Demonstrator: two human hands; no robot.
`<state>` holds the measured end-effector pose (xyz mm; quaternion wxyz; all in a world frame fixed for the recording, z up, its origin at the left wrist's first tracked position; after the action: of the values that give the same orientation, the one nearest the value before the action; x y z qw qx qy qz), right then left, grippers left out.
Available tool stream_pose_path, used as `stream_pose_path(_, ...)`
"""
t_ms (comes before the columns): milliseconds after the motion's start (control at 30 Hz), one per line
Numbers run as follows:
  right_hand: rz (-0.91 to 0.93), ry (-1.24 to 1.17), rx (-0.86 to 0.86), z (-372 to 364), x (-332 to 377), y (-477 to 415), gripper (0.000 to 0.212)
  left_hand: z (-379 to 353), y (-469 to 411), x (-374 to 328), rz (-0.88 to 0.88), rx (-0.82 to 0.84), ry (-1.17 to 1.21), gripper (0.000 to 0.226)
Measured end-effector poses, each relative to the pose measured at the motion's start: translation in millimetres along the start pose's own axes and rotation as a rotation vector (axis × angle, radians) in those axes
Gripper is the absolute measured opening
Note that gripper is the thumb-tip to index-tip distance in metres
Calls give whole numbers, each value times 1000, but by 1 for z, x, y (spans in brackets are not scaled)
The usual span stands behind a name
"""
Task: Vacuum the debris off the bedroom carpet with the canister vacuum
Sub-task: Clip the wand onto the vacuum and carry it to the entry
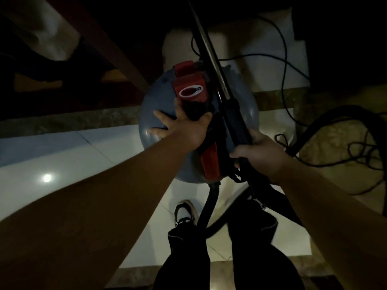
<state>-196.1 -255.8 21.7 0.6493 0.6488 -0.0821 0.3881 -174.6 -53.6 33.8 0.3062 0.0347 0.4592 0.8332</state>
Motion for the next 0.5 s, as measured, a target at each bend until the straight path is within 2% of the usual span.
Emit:
stream_pose_path(67,1,-36,-29,14,3,11,23,-3,-1,-1,2,-29,-1,99)
stream_pose_path(133,7,13,-72,27,1,18,10,-6,-3,-3,4,-54,-11,99)
stream_pose_path(233,-78,-29,-147,47,-2,26,8,-16,-5,-15,-1,-65,-11,99)
stream_pose_path(400,-159,-54,-127,89,34,6,6,-37,-12,-58,-11,-84,-19,104)
stream_pose_path(500,-210,-169,-147,113,47,-12,3,-41,-19,-92,-14,-90,-15,104)
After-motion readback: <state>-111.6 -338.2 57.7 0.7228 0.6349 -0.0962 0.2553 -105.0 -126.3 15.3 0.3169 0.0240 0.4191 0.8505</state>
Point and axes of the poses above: each hand's wrist, its own y-axis away from the middle knuckle, its own z-axis out of the back of the hand, x = y × z, the point moved 4 cm from there along -y, towards the middle knuckle, and after that the axes turned 1 degree about z, right-handed, at the moved point
